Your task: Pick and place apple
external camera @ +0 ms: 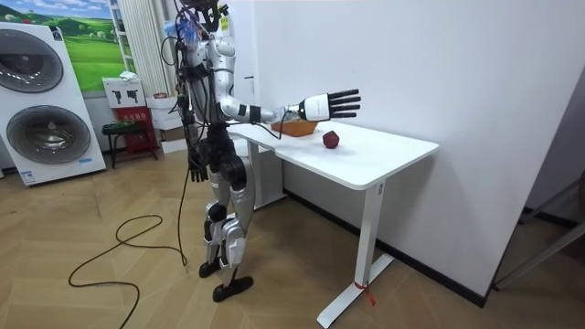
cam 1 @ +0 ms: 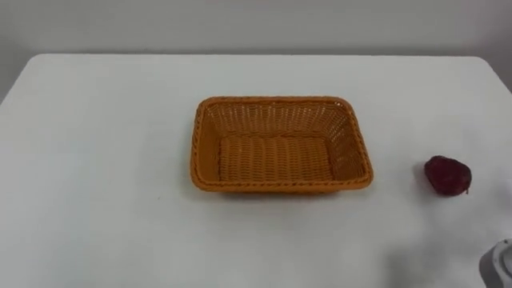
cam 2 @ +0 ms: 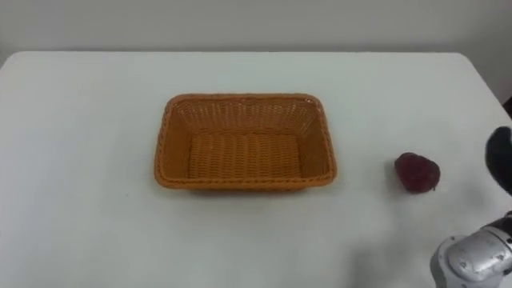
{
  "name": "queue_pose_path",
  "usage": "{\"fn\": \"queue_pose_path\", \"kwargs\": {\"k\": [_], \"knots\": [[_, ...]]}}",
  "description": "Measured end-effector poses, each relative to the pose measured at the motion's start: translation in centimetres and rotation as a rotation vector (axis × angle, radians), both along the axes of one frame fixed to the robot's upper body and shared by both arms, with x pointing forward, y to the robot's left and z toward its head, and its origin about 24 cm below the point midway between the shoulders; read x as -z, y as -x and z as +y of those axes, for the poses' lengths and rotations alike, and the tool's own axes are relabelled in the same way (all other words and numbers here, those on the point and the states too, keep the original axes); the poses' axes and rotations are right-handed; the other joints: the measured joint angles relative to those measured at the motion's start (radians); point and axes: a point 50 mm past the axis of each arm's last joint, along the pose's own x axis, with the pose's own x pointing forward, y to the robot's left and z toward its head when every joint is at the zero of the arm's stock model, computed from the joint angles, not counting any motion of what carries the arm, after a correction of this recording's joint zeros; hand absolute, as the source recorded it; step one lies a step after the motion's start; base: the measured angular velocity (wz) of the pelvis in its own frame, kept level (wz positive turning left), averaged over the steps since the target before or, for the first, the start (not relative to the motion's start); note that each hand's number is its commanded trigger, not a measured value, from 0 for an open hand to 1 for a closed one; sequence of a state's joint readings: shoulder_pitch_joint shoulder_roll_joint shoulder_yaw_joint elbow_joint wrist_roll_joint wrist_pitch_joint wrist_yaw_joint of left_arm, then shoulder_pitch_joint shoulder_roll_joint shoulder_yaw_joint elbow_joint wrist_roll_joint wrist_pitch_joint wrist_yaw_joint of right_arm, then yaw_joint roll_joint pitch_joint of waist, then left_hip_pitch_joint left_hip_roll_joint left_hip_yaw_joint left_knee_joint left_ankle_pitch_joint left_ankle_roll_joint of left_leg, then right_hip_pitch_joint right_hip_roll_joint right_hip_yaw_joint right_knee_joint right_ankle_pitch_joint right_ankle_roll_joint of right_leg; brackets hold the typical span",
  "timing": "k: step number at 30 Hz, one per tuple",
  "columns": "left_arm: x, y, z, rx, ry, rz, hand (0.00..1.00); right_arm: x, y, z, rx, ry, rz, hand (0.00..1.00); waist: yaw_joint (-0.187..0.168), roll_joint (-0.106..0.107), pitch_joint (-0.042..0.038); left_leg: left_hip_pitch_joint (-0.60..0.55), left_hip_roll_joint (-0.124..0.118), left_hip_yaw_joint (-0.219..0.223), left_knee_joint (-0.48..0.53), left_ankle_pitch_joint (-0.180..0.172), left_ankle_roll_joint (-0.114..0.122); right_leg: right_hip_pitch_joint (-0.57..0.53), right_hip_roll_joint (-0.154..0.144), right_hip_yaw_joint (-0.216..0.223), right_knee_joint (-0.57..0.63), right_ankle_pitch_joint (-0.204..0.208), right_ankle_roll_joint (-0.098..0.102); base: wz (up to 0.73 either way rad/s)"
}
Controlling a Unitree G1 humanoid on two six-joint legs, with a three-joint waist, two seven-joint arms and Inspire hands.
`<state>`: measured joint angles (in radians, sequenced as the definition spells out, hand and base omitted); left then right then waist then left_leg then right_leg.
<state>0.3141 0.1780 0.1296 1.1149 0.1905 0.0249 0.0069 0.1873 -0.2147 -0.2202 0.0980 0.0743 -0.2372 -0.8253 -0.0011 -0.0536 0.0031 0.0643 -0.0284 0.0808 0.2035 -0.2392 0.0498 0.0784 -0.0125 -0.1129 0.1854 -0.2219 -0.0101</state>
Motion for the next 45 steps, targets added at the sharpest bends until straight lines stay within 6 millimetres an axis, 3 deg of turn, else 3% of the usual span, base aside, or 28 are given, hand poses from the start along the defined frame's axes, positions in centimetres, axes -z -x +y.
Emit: {"fn": "queue_pose_path", "kwargs": {"k": [7, 16, 20, 27, 34, 39, 45], "knots": [[-0.1, -1.0, 0.0, 0.030, 0.009, -0.032, 0.00, 2.1, -0.9, 1.9, -0.203, -0.047, 0.150, 0.00, 0.004, 0.010, -0.0021, -0.002, 0.000, -0.002, 0.001, 0.000, 0.000, 0.007, 0.000, -0.003, -0.001, 0.002, 0.001, 0.00], [0.0, -1.1, -0.2, 0.047, 0.020, -0.026, 0.00, 3.3, -1.0, 2.3, -0.275, -0.069, 0.213, 0.00, 0.003, 0.009, -0.0062, 0.003, 0.000, -0.002, 0.001, 0.000, 0.000, 0.010, -0.001, -0.004, -0.001, 0.002, 0.001, 0.00], [0.0, -1.0, -0.1, 0.045, 0.021, -0.022, 0.00, 4.9, -0.6, 2.4, -0.317, -0.109, 0.300, 0.00, 0.005, 0.010, -0.0053, 0.021, 0.001, -0.002, 0.000, 0.000, 0.000, 0.027, -0.002, -0.003, -0.002, 0.002, 0.001, 0.00], [0.0, -1.2, -0.2, 0.045, 0.036, -0.017, 0.00, 5.6, -0.5, 2.4, -0.349, -0.148, 0.337, 0.00, 0.003, 0.010, -0.0045, 0.020, 0.001, -0.001, 0.003, 0.000, 0.000, 0.028, -0.002, -0.004, 0.000, 0.002, 0.001, 0.00], [-0.1, -1.3, 0.2, 0.048, 0.027, -0.017, 0.00, 7.2, -0.1, 2.2, -0.381, -0.209, 0.399, 0.00, 0.001, -0.002, -0.0005, 0.020, 0.002, -0.005, 0.004, 0.001, 0.002, 0.041, -0.006, -0.021, 0.000, 0.002, 0.001, 0.05], [-0.3, -1.2, 0.9, 0.052, 0.010, -0.013, 0.00, 7.9, -0.6, 1.6, -0.422, -0.231, 0.447, 0.00, -0.002, -0.031, 0.0011, 0.018, 0.005, -0.017, 0.008, 0.001, 0.002, 0.043, -0.006, -0.027, 0.000, 0.004, 0.002, 0.04], [-0.4, -1.0, 1.2, 0.051, 0.026, 0.002, 0.00, 8.0, -1.1, 0.2, -0.448, -0.197, 0.509, 0.00, 0.000, -0.027, -0.0017, 0.016, 0.000, -0.029, 0.001, 0.003, 0.006, 0.044, -0.006, -0.027, -0.001, 0.011, 0.006, 0.02]]}}
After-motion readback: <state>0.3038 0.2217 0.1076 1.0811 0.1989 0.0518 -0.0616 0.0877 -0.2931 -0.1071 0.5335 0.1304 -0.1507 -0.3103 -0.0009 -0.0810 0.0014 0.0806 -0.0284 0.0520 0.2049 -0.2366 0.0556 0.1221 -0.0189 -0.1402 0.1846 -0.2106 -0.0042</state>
